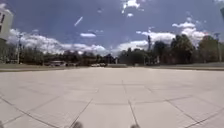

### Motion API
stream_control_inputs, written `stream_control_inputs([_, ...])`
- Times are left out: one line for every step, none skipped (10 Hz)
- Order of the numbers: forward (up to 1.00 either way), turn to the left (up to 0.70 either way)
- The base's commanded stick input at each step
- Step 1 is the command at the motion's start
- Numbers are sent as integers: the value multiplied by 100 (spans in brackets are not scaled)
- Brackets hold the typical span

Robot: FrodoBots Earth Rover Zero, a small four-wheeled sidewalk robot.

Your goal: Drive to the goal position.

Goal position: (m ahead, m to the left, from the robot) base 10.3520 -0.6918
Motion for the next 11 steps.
stream_control_inputs([70, 0])
stream_control_inputs([70, 0])
stream_control_inputs([70, 0])
stream_control_inputs([70, -19])
stream_control_inputs([70, -32])
stream_control_inputs([70, -31])
stream_control_inputs([70, -22])
stream_control_inputs([70, -9])
stream_control_inputs([70, 0])
stream_control_inputs([70, 0])
stream_control_inputs([70, 0])
